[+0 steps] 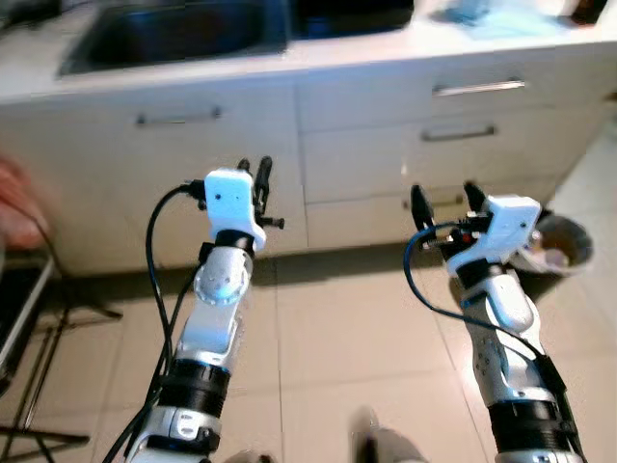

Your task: Kitchen organization

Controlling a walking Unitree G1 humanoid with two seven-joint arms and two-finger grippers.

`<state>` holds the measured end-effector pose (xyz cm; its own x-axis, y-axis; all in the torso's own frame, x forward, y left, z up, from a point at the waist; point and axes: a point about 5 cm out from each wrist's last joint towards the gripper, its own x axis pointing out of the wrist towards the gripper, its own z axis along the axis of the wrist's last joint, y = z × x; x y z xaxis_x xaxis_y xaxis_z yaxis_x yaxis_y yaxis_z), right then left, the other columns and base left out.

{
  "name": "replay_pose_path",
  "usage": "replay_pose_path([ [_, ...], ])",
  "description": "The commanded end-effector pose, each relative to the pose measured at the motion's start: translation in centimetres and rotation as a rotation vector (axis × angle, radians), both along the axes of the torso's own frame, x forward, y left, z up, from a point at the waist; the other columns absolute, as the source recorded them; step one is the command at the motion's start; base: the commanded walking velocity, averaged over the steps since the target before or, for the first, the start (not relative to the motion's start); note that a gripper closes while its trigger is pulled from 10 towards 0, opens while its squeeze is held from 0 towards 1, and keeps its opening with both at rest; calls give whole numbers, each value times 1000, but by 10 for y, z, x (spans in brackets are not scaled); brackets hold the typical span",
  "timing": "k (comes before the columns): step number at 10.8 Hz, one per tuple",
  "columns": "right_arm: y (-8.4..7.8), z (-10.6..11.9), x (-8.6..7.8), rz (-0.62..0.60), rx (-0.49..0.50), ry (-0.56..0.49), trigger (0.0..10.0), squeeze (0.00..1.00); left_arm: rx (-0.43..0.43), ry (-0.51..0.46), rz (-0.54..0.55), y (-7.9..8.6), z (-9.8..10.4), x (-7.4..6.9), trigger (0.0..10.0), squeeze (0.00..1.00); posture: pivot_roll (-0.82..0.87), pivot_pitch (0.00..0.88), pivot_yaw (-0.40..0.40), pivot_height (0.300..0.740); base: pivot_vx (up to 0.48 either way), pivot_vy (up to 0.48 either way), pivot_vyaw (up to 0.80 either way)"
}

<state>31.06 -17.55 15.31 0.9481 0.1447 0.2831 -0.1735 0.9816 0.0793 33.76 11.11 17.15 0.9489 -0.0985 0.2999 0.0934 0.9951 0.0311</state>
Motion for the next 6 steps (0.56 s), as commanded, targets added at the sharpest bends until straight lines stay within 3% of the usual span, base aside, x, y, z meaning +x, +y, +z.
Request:
replay_pose_path([
  [1, 2, -1, 1, 1, -15, 6, 10000, 0, 11, 25, 3, 1, -5, 0, 10000, 0, -52, 107, 94, 740, 0, 0, -800],
  [3, 2, -2, 1, -5, -14, 11, 10000, 0, 24, 30, 6, 2, -6, 0, 10000, 0, -54, 103, 95, 740, 0, -450, -800],
  [6, 1, -2, 1, -5, -19, 10, 10000, 0, 10, 38, 3, 1, -8, 0, 10000, 0, -59, 93, 94, 740, 0, 0, -800],
])
